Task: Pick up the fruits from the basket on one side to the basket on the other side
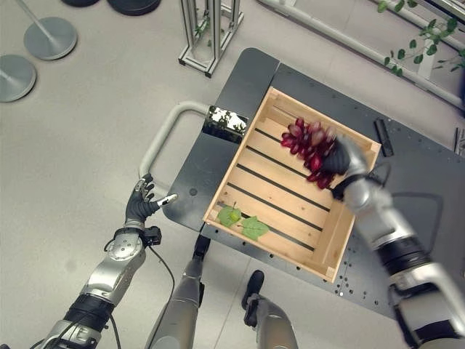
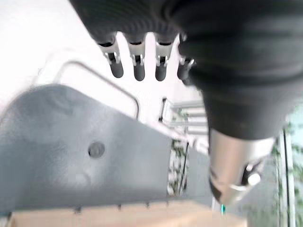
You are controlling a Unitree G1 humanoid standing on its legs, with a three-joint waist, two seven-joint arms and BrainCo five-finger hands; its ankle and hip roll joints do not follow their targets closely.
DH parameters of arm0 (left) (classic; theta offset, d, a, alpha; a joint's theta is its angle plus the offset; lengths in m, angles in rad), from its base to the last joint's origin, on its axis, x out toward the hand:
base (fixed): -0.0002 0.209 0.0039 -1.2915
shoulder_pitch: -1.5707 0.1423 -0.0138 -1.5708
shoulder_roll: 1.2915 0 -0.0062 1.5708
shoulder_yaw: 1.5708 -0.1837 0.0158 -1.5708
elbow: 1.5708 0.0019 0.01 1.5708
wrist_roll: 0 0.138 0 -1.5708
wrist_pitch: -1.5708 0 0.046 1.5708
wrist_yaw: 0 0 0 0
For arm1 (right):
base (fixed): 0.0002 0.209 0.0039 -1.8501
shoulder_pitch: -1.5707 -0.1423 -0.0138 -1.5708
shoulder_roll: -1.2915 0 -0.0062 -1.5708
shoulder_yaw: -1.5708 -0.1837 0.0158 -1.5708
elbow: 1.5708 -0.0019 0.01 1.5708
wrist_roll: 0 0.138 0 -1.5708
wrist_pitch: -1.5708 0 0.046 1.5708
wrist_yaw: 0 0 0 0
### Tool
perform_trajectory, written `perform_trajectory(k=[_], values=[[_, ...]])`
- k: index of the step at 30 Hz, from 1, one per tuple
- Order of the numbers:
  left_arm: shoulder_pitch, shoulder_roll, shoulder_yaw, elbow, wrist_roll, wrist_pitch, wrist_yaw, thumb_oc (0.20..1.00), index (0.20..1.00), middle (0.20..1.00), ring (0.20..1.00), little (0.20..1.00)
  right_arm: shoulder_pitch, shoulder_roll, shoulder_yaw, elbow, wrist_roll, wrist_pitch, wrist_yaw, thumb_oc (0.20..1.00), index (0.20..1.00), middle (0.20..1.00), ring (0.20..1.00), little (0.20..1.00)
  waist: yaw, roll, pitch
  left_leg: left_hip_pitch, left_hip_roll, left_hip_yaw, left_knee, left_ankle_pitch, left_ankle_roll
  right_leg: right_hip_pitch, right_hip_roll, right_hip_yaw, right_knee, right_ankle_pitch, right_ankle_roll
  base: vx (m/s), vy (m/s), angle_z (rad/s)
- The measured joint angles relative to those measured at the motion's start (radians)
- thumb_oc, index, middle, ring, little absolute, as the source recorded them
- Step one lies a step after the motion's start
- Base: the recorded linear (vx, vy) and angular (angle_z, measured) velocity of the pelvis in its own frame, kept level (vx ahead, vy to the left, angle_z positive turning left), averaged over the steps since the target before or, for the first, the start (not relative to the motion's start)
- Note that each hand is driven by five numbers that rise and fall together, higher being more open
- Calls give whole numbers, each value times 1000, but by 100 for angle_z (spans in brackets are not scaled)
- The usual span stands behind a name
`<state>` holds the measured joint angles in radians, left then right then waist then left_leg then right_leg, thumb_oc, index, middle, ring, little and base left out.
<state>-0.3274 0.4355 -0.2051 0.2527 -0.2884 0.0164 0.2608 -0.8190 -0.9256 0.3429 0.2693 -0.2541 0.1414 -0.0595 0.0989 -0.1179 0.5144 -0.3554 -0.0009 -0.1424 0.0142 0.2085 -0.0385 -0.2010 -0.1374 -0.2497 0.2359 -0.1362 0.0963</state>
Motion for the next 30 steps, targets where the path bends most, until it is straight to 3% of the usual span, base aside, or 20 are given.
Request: perform_trajectory(k=[2, 7, 13, 23, 30], values=[[-12, 6, -16, -10, 0, 7, -37, 1000, 1000, 1000, 1000, 1000, -90, -39, 51, -9, -5, 1, 46, 200, 200, 200, 200, 200, -4, -3, -2, 5, 1, 2, -3, 0, 0, 3, 0, 2, -2, 0, 0, 11, 7, -3], [-64, 25, -52, -39, 0, 23, -93, 1000, 1000, 1000, 1000, 1000, -391, -107, 328, -30, -9, 6, 168, 200, 200, 200, 200, 200, -2, -4, -2, 19, 0, 6, -7, 0, 0, 19, 0, 3, -13, 0, 0, 1, 0, 1], [-135, 47, -130, -37, -1, 43, -141, 1000, 1000, 1000, 1000, 1000, -714, -58, 607, 7, -57, -17, 268, 200, 200, 200, 200, 200, 2, -3, -3, 42, -2, 8, -8, 0, 0, 42, -3, 2, -14, 1, 2, 0, 0, 0], [-219, 34, -204, -31, -9, 57, -144, 1000, 1000, 1000, 1000, 1000, -784, 188, 627, 215, -112, -34, 275, 200, 200, 200, 200, 200, 10, 2, -7, 60, -5, 11, -6, -2, -3, 56, -7, 7, -8, 2, 4, 1, -3, 0], [-214, 9, -200, -33, -9, 57, -125, 1000, 1000, 1000, 1000, 1000, -724, 222, 635, 342, -208, -20, 277, 200, 200, 200, 200, 200, 27, 38, -30, 65, -5, 7, -6, -3, -3, 63, -7, 5, -9, 2, 4, 0, 0, 0]])
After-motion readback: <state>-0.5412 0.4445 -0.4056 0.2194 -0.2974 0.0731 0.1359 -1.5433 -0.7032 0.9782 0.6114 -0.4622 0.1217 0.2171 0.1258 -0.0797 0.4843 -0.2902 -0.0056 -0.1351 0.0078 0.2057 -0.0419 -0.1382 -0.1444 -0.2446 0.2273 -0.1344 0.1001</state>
